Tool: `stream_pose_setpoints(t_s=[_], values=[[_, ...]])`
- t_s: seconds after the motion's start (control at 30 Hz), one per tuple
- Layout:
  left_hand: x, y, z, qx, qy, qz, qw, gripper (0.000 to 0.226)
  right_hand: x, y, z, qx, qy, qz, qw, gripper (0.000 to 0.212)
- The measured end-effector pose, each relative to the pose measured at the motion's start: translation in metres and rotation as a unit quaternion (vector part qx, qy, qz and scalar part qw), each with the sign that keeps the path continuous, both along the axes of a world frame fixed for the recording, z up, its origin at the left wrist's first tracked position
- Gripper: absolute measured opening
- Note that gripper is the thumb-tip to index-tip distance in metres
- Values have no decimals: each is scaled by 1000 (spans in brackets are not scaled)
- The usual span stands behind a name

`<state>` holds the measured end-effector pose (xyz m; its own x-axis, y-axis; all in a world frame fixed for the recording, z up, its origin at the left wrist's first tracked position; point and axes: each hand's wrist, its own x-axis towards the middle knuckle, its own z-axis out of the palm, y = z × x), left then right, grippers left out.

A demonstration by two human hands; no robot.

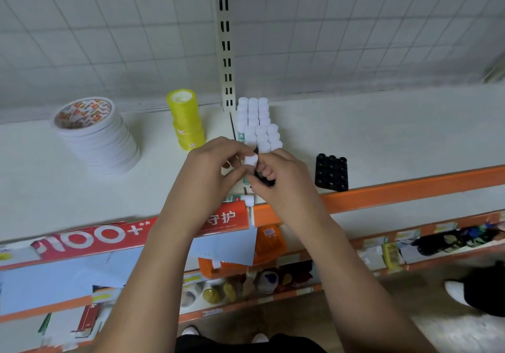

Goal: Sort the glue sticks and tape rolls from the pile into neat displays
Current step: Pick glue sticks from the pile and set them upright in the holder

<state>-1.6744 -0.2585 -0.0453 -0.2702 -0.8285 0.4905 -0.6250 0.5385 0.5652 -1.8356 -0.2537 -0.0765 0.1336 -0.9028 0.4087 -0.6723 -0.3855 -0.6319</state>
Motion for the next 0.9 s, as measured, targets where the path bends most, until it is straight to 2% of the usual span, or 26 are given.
stream_pose_setpoints(t_s=[0.13, 0.3, 0.9], values=[[1, -7, 1, -19, 35, 27, 999, 15, -10, 2, -8, 30, 25, -20, 999, 23], [-8, -16, -4, 5, 65, 36, 997, 15, -11, 1, -16, 45, 48, -39, 997, 25], [-19, -18, -20, 48, 85, 82, 992, 14, -8, 0, -19, 15, 67, -58, 996, 29]])
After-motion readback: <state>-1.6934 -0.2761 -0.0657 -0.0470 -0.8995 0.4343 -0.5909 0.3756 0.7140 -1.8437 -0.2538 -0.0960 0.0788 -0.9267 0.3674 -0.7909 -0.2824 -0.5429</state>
